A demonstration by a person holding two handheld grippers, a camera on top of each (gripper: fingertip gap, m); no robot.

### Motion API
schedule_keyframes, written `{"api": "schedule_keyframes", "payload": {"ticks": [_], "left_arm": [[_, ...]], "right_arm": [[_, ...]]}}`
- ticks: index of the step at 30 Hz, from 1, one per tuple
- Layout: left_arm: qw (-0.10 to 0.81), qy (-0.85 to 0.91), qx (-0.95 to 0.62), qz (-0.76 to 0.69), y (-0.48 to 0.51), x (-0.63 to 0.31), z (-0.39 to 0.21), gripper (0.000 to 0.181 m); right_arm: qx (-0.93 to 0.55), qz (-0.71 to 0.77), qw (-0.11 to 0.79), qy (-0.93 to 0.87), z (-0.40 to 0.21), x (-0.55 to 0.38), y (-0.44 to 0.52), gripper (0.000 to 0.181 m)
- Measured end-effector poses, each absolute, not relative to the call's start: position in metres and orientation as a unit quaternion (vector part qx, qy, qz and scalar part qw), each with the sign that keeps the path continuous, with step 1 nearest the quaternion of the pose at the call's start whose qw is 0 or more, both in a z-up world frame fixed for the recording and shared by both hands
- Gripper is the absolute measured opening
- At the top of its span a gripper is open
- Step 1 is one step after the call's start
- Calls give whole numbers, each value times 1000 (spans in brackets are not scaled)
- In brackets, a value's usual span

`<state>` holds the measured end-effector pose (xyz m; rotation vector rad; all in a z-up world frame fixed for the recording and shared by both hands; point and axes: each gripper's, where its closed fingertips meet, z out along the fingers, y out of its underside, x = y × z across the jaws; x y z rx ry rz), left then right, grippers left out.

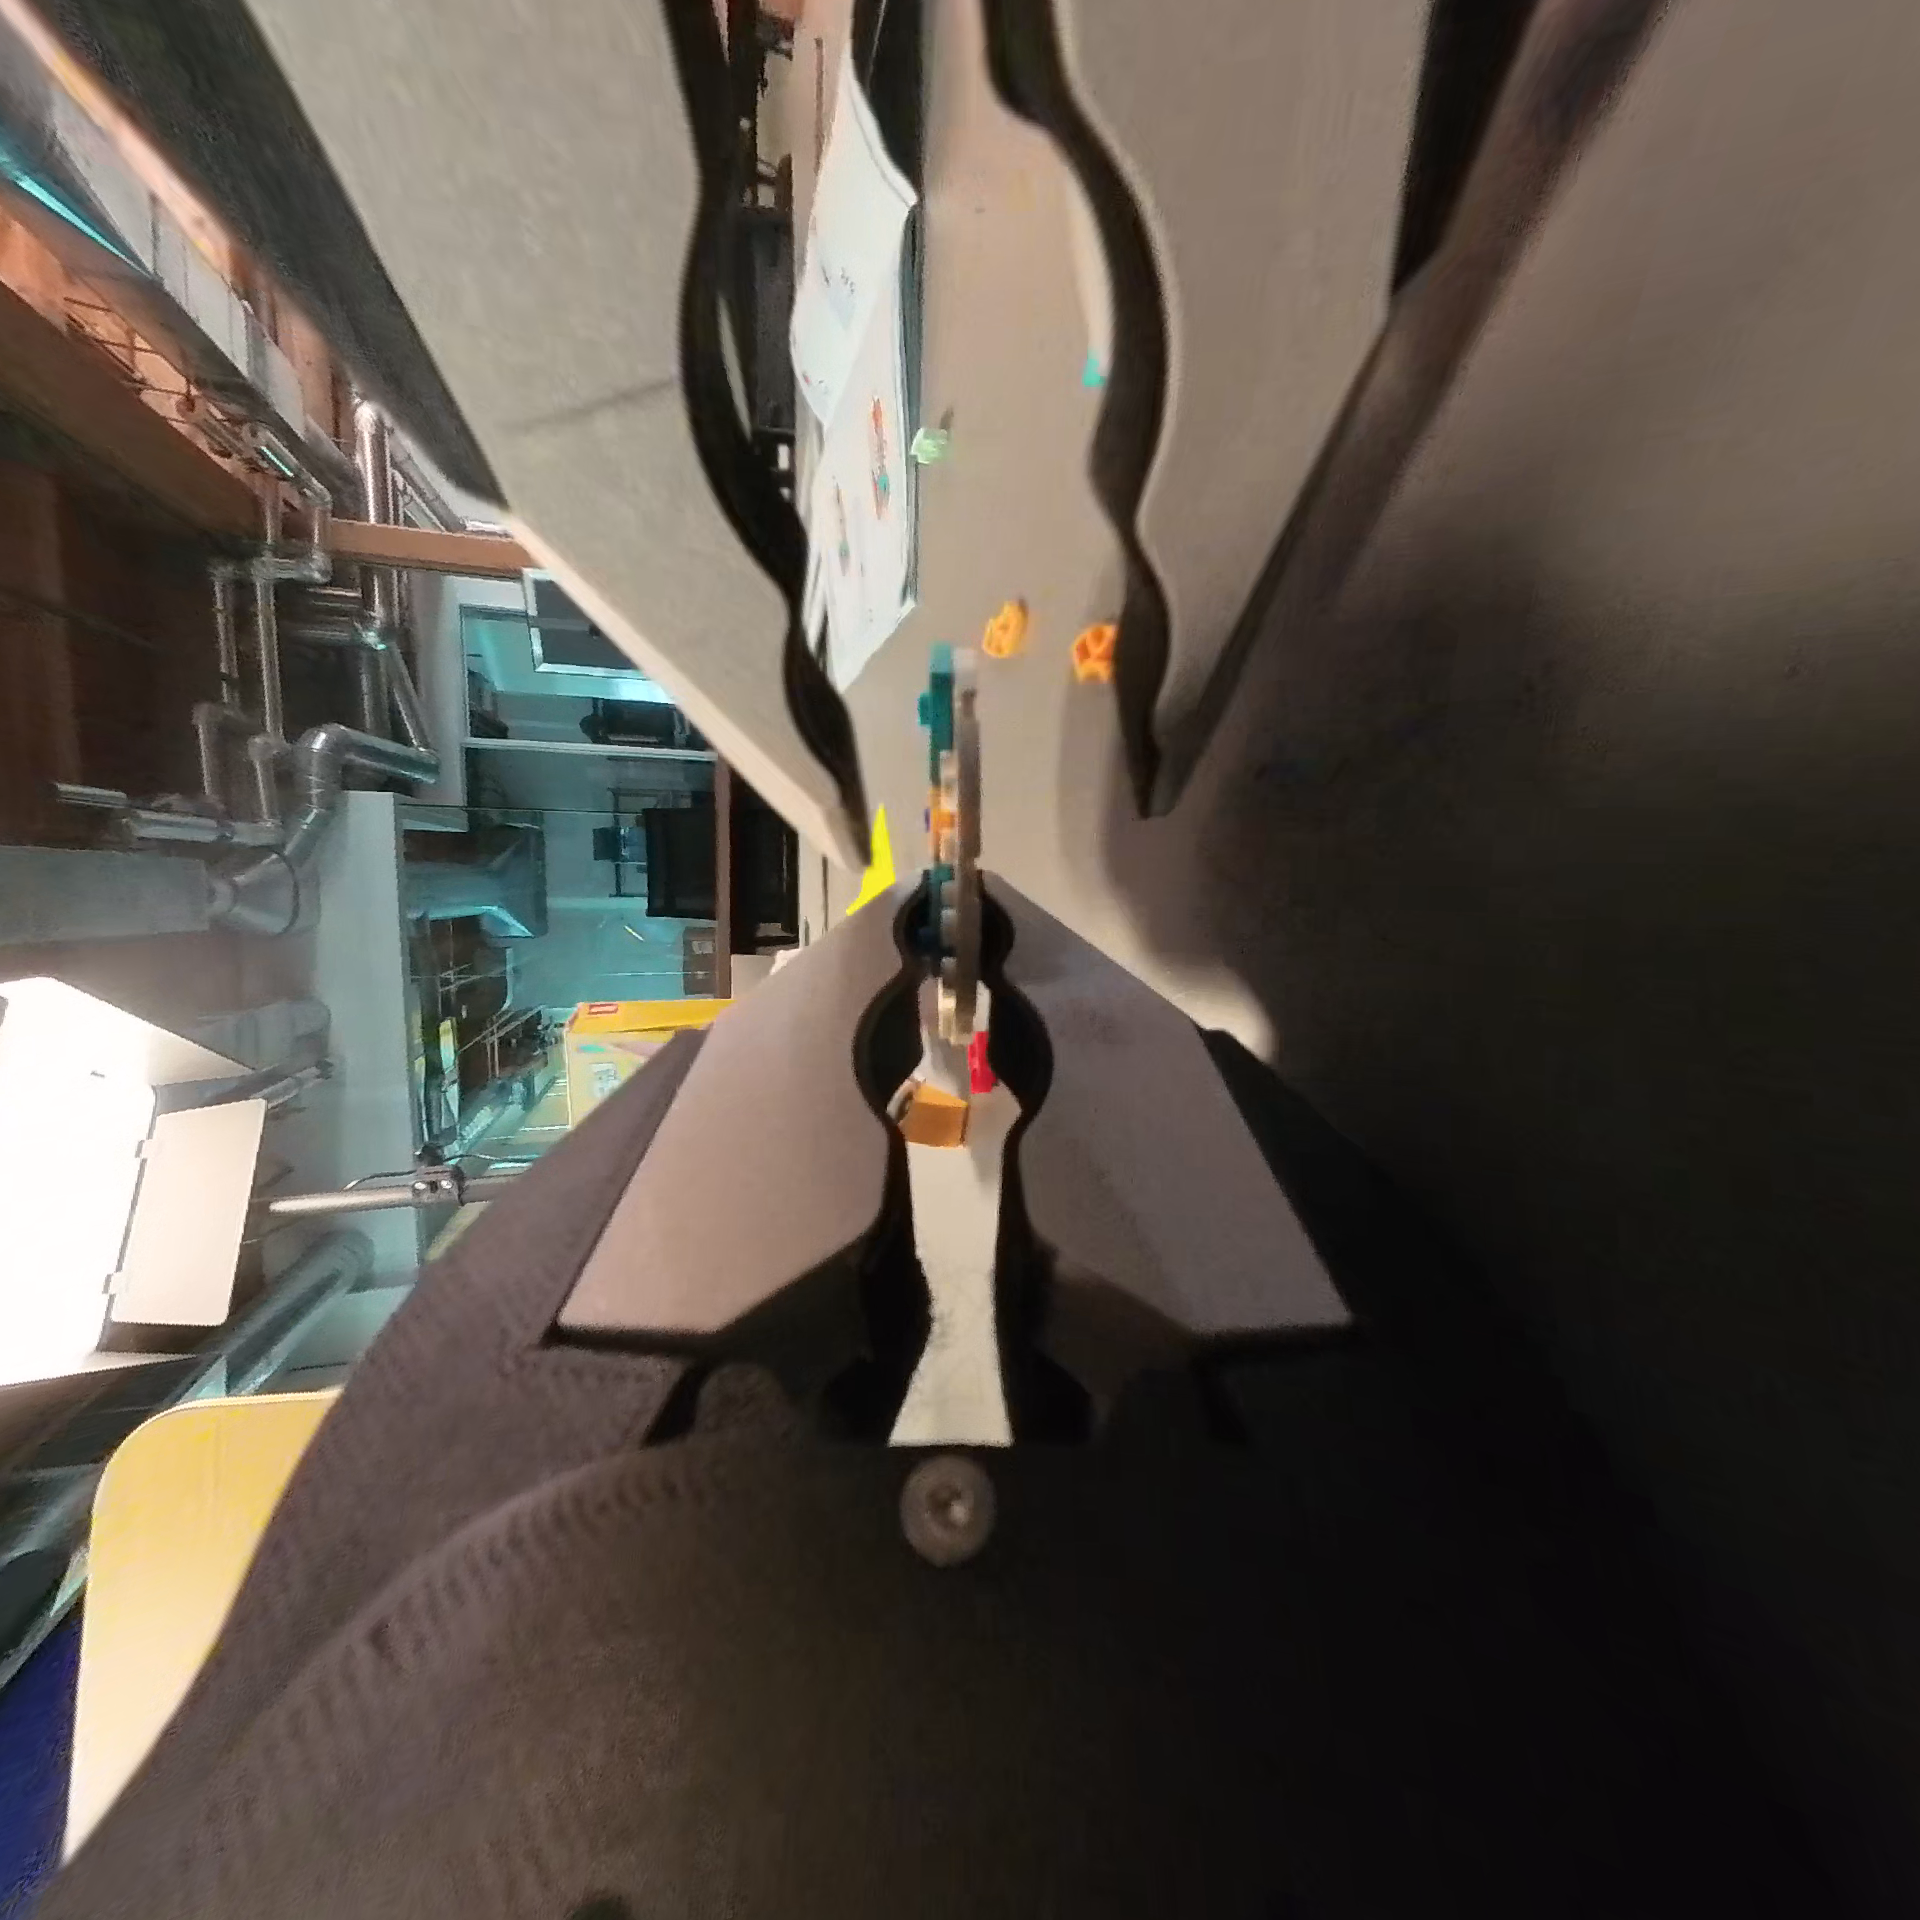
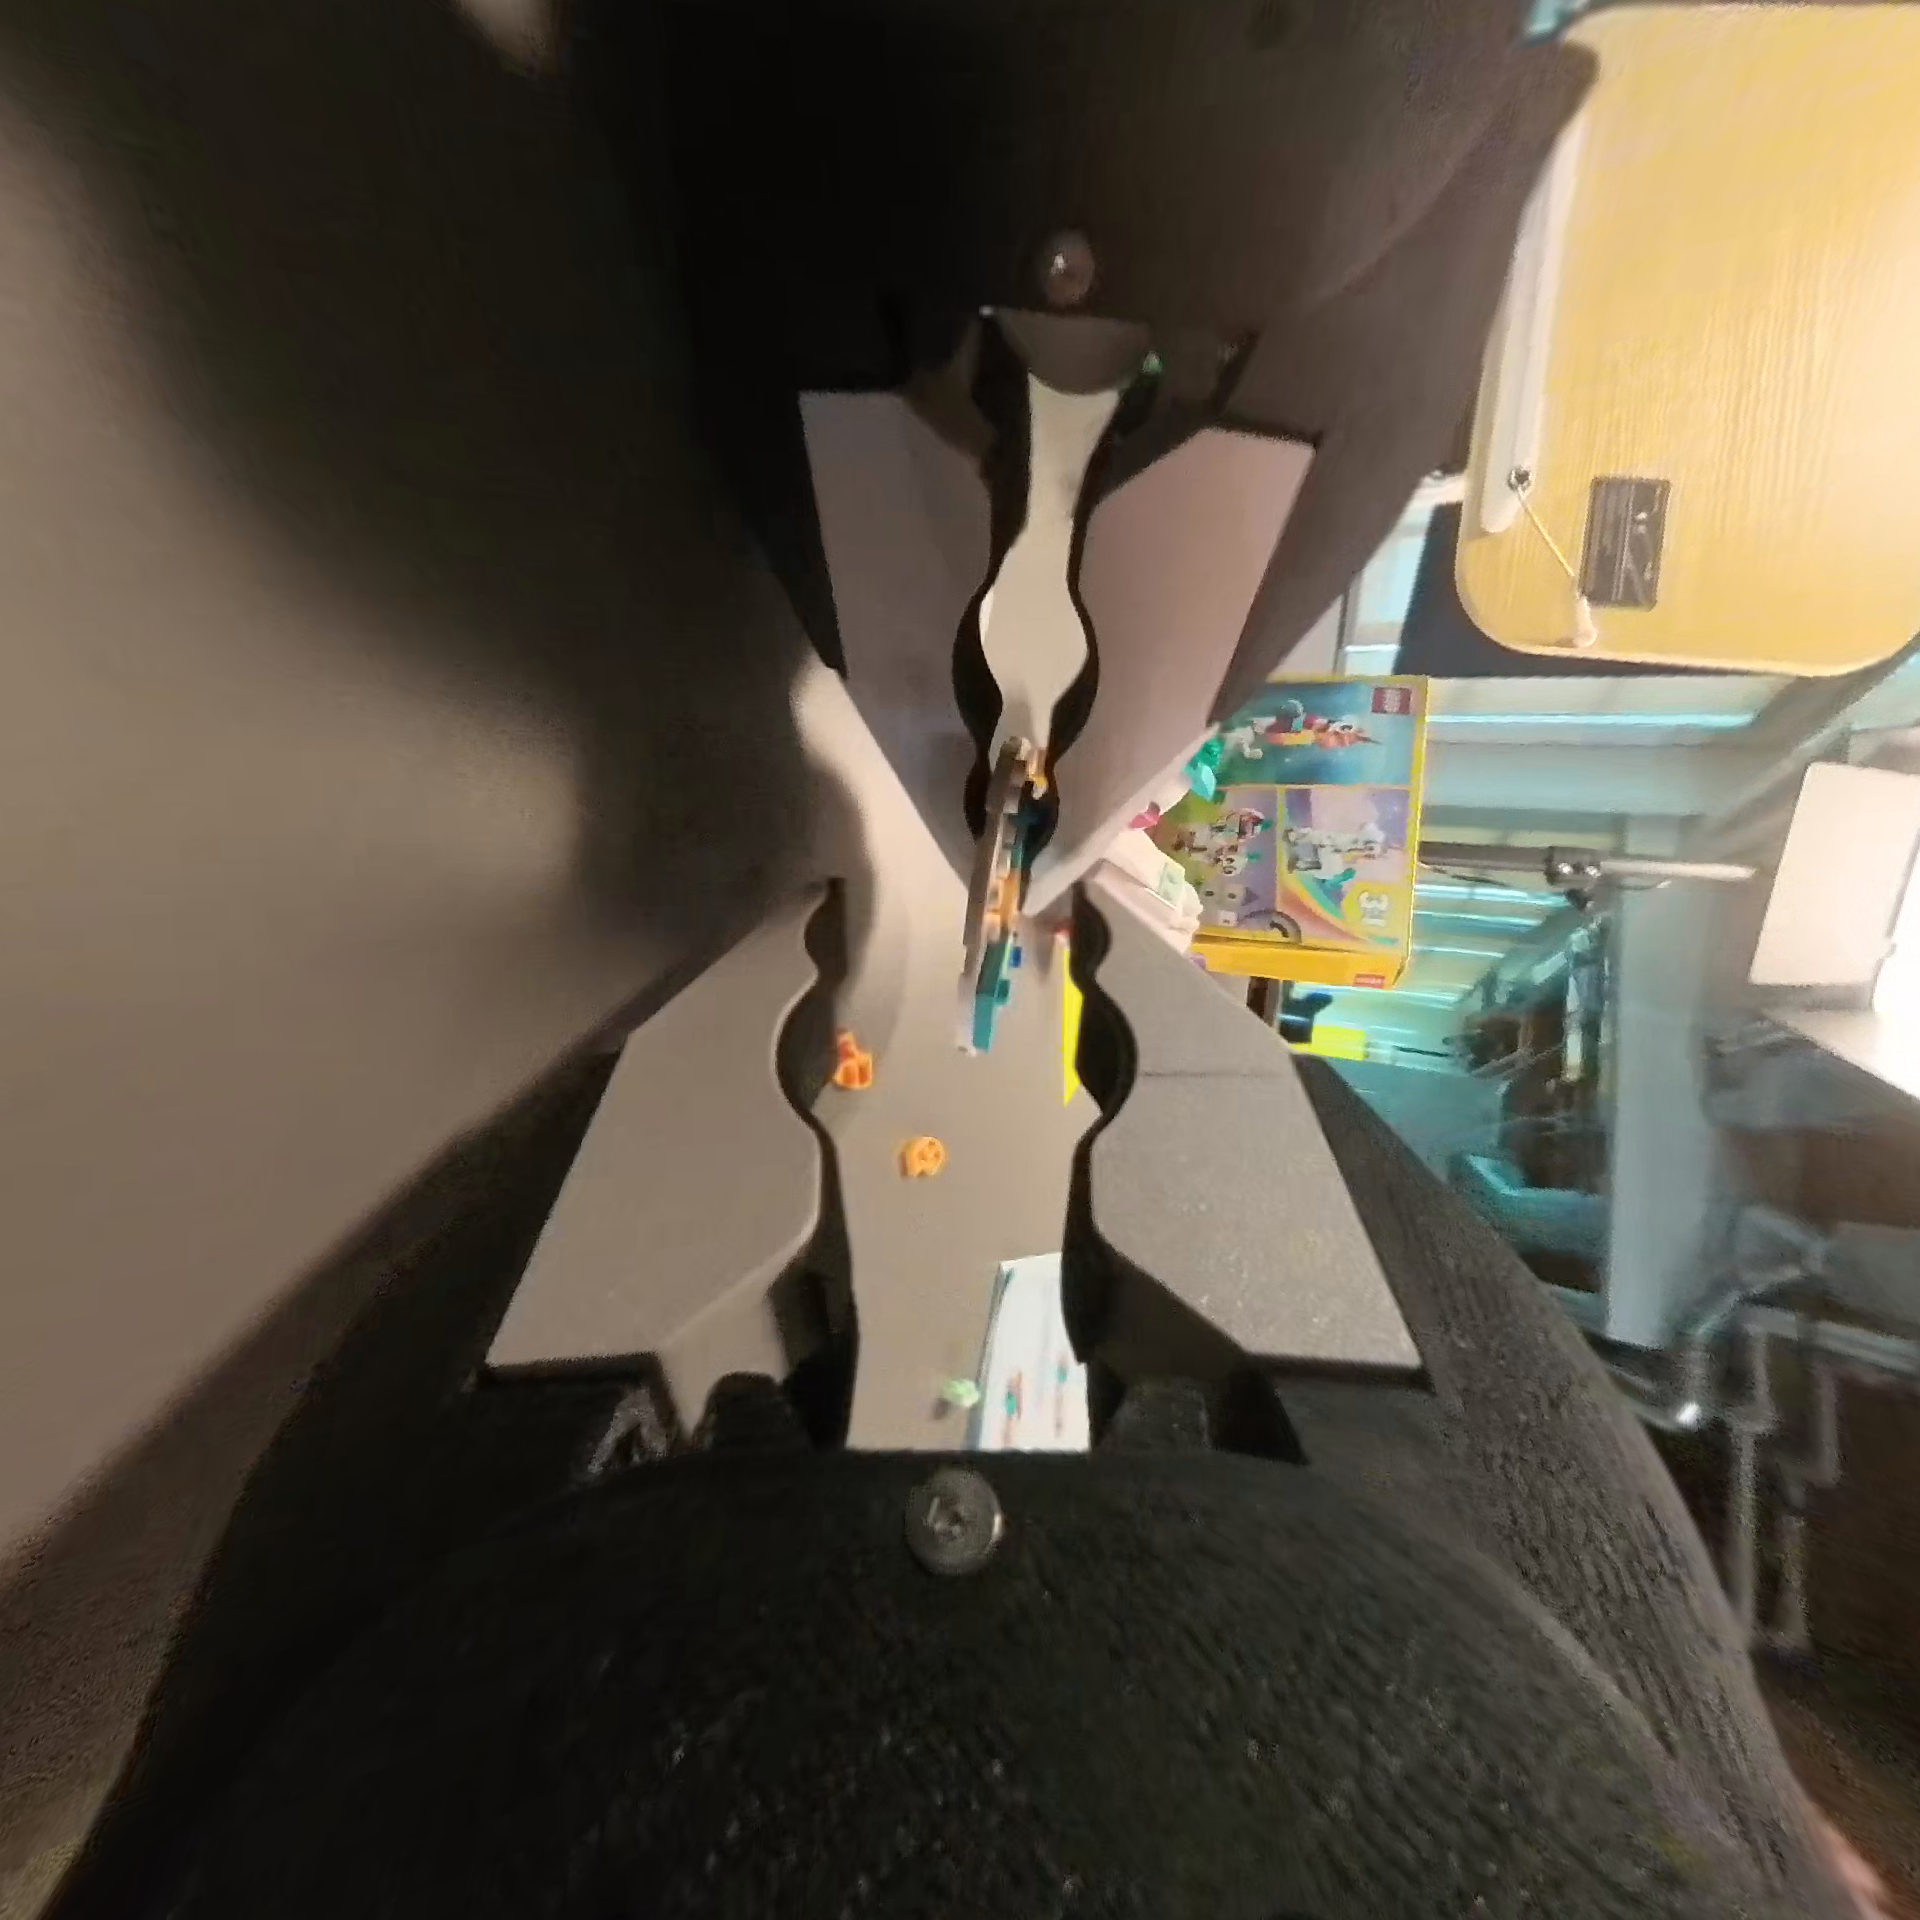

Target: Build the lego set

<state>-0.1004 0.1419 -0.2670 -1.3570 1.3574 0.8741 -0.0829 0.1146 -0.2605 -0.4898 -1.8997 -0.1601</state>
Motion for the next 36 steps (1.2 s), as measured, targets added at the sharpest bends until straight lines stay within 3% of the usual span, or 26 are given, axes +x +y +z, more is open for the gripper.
{"api": "schedule_keyframes", "payload": {"ticks": [6, 14, 22, 36], "left_arm": [[496, 536, -567, 381, 147, -117, -260, 4], [517, 562, -516, 390, 158, -96, -253, 4], [558, 595, -422, 396, 177, -59, -246, 4], [574, 567, -446, 388, 187, -80, -235, 4]], "right_arm": [[-351, 53, 590, -725, -244, -59, 148, 57], [-484, 147, 688, -521, -192, 4, 244, 44], [-471, 89, 739, -473, -179, 33, 298, 34], [-473, 149, 758, -423, -163, 43, 316, 27]]}}
